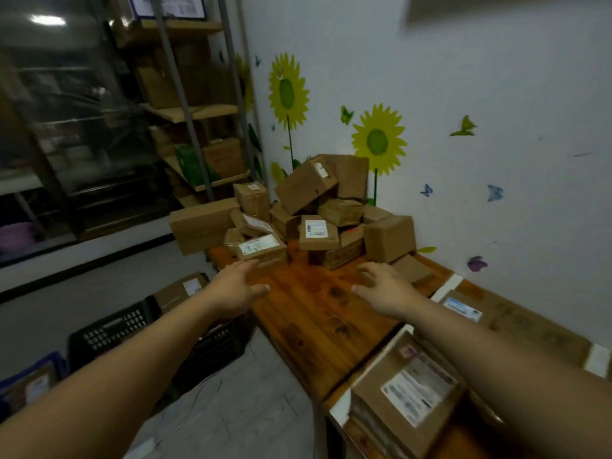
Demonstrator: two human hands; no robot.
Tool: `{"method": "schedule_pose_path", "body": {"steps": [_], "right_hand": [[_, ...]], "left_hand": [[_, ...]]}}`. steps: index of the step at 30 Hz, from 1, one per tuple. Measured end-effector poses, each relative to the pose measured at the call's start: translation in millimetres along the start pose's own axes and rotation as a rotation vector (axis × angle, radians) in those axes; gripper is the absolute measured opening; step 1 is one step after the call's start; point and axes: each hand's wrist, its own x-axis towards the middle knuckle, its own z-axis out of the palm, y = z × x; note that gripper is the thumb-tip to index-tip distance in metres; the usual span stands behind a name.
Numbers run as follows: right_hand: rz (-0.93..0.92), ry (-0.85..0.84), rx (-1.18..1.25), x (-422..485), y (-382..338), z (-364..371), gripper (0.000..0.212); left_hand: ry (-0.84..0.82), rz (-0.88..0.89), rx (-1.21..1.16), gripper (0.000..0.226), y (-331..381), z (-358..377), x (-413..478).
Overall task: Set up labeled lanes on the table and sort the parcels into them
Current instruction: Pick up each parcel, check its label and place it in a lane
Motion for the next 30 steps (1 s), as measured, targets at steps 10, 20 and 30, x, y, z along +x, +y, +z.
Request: {"method": "schedule_pose_path", "body": {"steps": [10, 20, 30], "right_hand": [[0.125, 0.063, -0.004, 166, -74, 52, 0.061], [0.322, 0.045, 0.033, 296, -32, 60, 0.051], [0.520, 0.066, 0.221, 368, 22, 91, 0.046]], "left_hand": [[-0.148, 0.035, -0.108, 0.063, -81, -64, 181], [-0.300, 0.040, -0.190, 0.069, -54, -18, 333], [-0.519, -0.166, -0.479, 0.046, -20, 55, 429]]}}
